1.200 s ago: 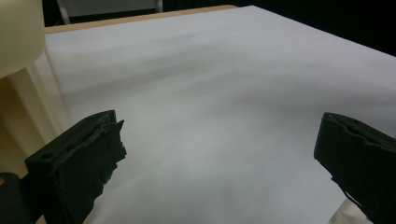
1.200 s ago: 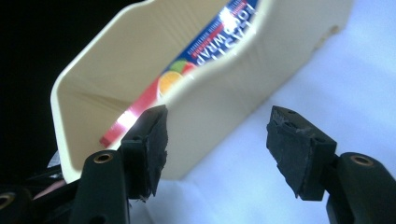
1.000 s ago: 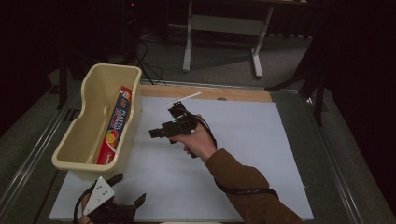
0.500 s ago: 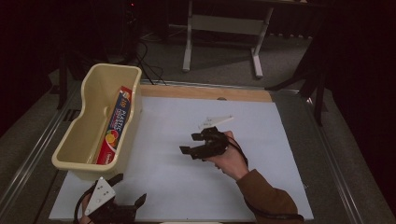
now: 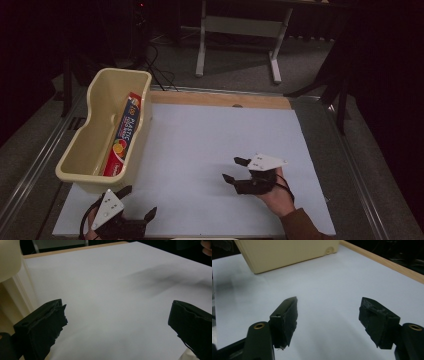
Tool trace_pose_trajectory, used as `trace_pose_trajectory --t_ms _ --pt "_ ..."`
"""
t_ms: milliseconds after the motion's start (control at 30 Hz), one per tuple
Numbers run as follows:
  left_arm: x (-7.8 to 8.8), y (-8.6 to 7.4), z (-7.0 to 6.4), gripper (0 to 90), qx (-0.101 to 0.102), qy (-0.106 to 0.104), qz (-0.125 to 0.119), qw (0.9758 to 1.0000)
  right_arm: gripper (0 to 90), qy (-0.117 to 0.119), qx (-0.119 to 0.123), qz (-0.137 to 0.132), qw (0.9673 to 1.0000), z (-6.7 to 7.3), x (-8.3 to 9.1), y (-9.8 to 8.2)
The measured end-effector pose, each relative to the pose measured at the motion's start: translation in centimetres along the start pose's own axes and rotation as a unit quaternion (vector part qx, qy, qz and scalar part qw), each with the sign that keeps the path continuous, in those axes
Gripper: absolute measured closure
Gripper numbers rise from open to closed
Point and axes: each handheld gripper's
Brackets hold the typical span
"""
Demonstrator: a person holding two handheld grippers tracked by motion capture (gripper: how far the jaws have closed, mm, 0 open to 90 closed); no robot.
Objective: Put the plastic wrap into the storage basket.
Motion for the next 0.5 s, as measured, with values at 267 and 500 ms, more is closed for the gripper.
trace_pose_trajectory --t_ms 267,500 --pt "-0.2 0.1 -0.1 0.8 -0.005 0.002 0.004 1.0 30.2 -0.038 -0.067 -0.018 0.9969 -2.1 4.6 -4.7" --pt "-0.4 0.2 -0.3 0.8 -0.009 -0.001 0.005 0.9999 28.5 -0.056 -0.066 -0.01 0.9962 -2.4 6.3 -6.4"
Point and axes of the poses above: each handheld gripper's, and its own axes: x roughly backward along the jaws, y roughly out of its top, z roughly to its left, and after that the axes turned 4 degrees about x, right-handed
